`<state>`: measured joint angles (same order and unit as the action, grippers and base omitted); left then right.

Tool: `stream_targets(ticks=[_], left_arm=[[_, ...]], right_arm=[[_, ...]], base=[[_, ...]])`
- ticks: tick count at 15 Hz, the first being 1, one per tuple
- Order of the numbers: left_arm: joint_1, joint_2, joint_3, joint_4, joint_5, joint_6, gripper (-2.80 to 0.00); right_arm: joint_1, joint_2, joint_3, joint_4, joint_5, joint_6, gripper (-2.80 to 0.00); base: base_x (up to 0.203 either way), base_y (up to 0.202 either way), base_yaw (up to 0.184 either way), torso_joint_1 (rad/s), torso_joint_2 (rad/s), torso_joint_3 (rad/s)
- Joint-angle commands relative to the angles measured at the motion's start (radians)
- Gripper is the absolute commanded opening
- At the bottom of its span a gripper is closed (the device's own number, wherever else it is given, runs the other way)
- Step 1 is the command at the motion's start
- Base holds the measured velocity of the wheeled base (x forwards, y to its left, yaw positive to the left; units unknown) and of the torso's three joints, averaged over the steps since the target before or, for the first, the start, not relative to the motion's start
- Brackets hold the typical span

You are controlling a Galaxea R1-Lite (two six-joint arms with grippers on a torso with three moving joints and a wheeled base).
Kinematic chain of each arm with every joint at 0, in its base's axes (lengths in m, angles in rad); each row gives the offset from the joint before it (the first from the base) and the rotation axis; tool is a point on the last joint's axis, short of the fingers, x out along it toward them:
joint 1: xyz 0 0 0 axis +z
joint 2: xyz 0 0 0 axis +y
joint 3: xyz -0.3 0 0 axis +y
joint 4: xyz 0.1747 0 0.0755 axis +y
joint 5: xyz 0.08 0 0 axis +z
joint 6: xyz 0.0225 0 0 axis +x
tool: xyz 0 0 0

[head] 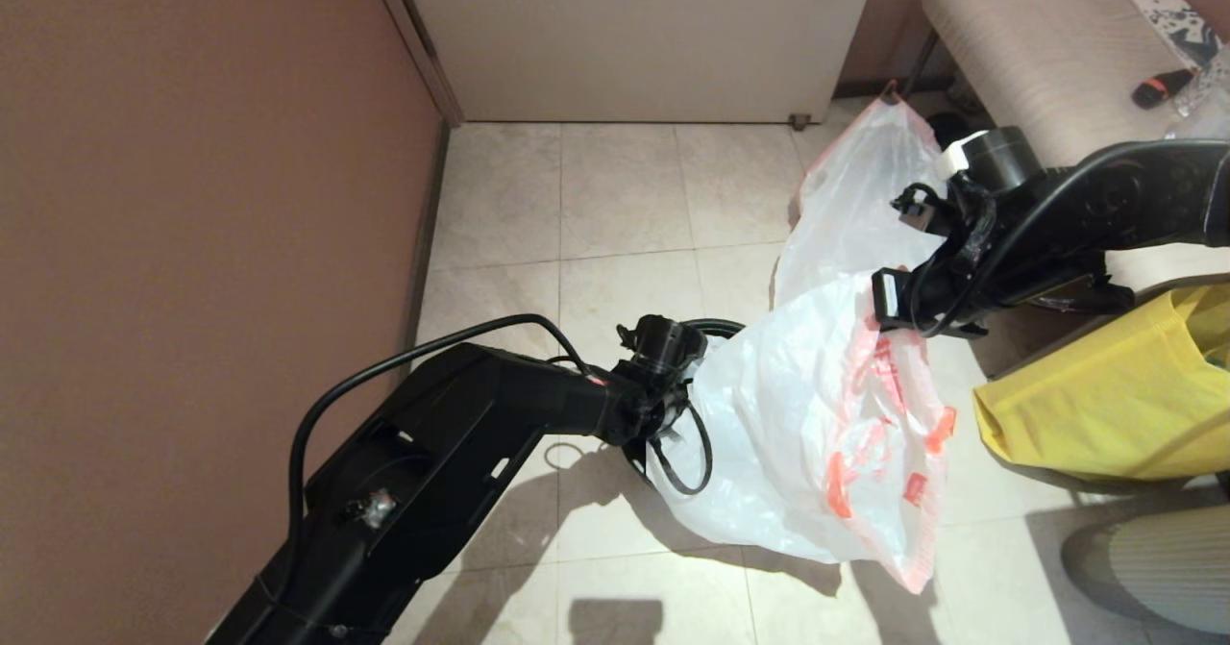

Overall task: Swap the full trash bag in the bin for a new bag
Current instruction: Put the new garbage bag on the trash can

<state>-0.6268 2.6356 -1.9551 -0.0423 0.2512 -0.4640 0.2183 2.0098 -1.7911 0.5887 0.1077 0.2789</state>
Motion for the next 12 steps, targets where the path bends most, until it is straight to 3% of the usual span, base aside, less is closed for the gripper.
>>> stream_targets(ticks=[1,5,8,12], left_arm=[[0.005,0.014,-0.001,-0.003,0.007,-0.004,-2.80],[0.014,-0.157,0.009,0.012,0.034,-0.059,-2.80],[-0.025,-0.315,0.015,0.094,0.040,-0.126,-2.80],[-0.044,-0.298,0.010,0.105,0.059,-0.134,-2.80]], right_arm=[[0.000,-0.015,0.002,0.004,0.002,0.003,-2.80],[0.000,-0.040,0.028,0.008,0.003,0.006,-2.80],[0.001,-0.067,0.073,0.006,0.003,0.007,-2.80],[0.009,-0.065,0.073,0.008,0.002,0.014,-2.80]], base=[[0.000,0.000,0.000,0.000,0.00,0.000],[0.000,0.000,0.000,0.000,0.00,0.000],[0.000,0.000,0.000,0.000,0.00,0.000],[0.000,0.000,0.000,0.000,0.00,0.000]])
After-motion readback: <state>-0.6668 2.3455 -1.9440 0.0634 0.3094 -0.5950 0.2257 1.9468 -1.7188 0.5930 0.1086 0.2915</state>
